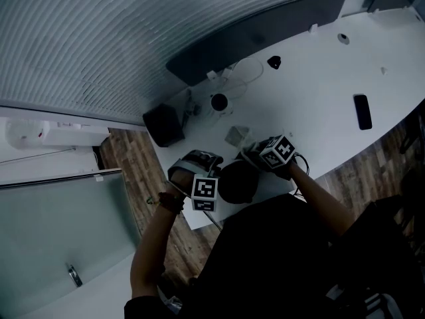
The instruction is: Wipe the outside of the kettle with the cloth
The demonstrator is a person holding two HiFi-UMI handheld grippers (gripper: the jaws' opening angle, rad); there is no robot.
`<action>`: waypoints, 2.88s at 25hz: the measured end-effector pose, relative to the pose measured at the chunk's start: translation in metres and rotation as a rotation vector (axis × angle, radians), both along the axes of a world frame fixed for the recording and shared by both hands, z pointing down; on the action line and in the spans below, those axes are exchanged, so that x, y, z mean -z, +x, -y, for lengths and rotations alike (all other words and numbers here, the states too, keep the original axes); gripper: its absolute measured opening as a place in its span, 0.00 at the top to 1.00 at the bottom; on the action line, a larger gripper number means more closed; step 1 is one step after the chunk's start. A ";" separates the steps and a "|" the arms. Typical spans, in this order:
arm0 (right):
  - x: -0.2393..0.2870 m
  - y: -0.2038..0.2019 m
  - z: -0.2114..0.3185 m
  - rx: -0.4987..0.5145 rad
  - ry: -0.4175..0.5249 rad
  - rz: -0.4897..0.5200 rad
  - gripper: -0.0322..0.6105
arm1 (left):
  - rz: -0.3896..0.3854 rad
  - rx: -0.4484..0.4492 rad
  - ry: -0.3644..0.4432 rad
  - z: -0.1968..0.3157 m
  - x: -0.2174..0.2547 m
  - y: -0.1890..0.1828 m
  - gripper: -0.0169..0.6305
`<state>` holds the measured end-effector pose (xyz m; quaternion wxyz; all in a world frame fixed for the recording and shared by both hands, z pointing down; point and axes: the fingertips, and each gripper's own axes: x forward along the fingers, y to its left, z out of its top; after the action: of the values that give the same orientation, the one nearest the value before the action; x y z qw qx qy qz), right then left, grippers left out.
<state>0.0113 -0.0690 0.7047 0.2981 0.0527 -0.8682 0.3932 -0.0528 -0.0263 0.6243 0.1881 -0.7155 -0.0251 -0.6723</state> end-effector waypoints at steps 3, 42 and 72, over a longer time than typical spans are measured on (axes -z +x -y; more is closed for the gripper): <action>0.074 0.001 0.037 -0.131 0.055 0.219 0.85 | -0.005 -0.004 0.005 0.002 -0.001 0.001 0.78; 0.105 -0.064 -0.010 0.239 -0.172 0.360 0.85 | 0.007 0.055 -0.018 0.002 -0.003 -0.004 0.78; 0.006 -0.035 -0.002 0.120 -0.115 0.043 0.85 | 0.012 0.053 -0.039 0.000 -0.002 -0.004 0.78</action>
<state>-0.0238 -0.0671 0.6989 0.3050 -0.0253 -0.8519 0.4249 -0.0570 -0.0264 0.6265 0.1564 -0.7155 -0.0203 -0.6806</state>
